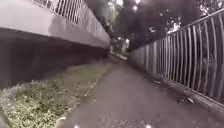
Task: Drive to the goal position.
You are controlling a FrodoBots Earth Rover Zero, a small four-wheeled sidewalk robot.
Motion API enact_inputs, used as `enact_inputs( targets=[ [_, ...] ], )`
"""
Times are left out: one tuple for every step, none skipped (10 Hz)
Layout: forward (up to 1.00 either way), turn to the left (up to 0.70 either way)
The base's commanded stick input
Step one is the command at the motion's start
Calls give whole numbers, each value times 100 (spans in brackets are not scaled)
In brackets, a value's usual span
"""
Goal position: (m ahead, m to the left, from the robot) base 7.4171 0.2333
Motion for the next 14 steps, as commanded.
enact_inputs(
  targets=[
    [100, -18],
    [100, -2],
    [100, 0],
    [100, 0],
    [100, 0],
    [100, 0],
    [100, 0],
    [100, 0],
    [100, 0],
    [100, 0],
    [100, 0],
    [100, 0],
    [100, 0],
    [100, 0]
  ],
)
